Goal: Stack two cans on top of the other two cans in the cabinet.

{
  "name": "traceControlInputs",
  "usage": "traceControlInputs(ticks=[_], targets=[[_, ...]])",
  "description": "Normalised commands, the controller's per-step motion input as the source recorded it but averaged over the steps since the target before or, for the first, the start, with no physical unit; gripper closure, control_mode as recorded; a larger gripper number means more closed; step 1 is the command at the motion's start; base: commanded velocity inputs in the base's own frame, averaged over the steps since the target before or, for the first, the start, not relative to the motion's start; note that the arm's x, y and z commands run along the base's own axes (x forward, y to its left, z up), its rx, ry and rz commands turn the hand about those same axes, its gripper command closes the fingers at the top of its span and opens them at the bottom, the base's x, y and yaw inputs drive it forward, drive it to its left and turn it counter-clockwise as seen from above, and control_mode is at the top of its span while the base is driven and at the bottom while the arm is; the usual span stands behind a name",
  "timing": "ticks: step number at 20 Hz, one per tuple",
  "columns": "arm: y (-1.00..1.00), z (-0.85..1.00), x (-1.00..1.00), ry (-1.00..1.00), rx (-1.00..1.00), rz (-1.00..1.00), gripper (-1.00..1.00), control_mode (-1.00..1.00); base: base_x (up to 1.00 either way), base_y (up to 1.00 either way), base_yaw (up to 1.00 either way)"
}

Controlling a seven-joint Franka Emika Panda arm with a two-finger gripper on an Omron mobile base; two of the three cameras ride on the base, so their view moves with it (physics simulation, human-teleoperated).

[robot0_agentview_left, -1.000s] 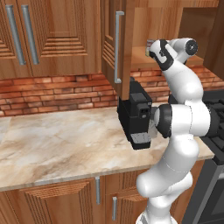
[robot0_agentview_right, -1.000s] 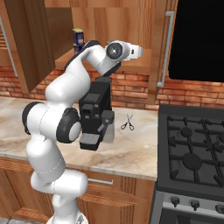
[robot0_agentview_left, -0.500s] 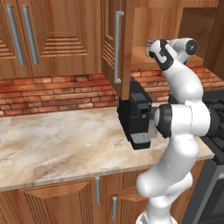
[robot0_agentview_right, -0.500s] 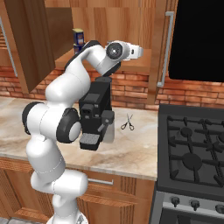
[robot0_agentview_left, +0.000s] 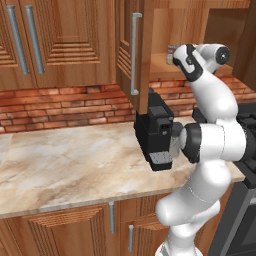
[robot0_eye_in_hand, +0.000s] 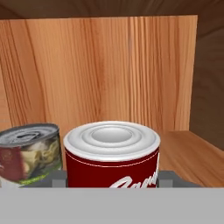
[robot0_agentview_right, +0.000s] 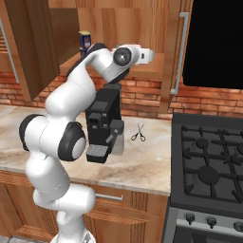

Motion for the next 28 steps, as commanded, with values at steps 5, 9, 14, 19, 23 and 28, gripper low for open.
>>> traceControlInputs(ticks=[5,9,14,19,23,28], targets=[[0.05,0.28,-0.15,-0.05,0.00,0.01,1.00,-1.00,0.00,0.00,0.00],[0.00,0.39,-0.17,0.02,0.00,0.00,1.00,-1.00,0.00,0.00,0.00],[0.00,0.43,-0.04,0.08,0.00,0.00,1.00,-1.00,0.00,0.00,0.00],[0.06,0.36,0.00,0.04,0.00,0.00,1.00,-1.00,0.00,0.00,0.00],[0.16,0.08,0.00,0.00,0.00,0.03,1.00,-1.00,0.00,0.00,0.00],[0.19,0.00,0.00,0.00,0.00,0.05,1.00,-1.00,0.00,0.00,0.00]])
